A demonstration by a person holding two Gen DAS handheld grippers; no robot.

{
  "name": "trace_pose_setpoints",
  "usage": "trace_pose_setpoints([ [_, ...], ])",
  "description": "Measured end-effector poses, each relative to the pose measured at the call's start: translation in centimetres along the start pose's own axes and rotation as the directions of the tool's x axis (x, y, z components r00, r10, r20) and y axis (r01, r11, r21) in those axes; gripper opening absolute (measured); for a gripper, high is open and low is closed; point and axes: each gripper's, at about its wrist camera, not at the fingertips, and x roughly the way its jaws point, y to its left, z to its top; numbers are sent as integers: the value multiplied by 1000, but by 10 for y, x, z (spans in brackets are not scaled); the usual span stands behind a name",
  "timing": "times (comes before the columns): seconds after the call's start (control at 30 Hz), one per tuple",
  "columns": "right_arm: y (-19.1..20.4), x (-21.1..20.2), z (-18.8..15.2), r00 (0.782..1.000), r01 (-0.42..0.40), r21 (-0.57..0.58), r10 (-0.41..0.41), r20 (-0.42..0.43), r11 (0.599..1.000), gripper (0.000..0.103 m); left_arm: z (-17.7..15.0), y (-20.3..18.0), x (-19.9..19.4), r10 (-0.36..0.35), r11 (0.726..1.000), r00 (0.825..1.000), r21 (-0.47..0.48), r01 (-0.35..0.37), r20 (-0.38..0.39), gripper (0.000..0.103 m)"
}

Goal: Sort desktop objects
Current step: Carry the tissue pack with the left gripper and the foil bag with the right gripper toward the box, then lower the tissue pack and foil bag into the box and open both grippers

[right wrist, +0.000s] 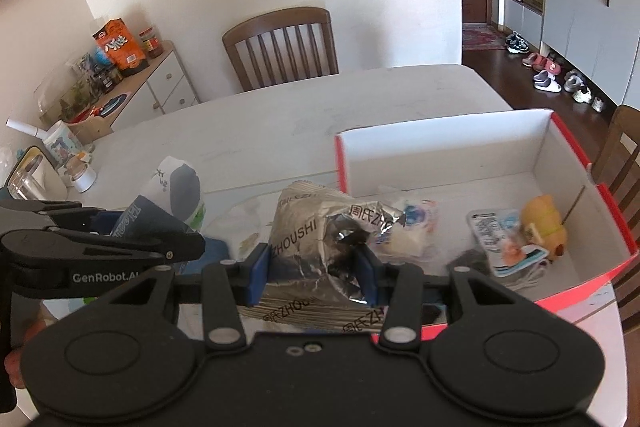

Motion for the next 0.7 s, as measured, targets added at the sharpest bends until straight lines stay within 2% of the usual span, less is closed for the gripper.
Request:
trace_pose_setpoints([
  [0.7,-102,-3,0,997,78,45,-77,-18,996,45,45,-95,46,-48,995,999,83,49,-7,63],
])
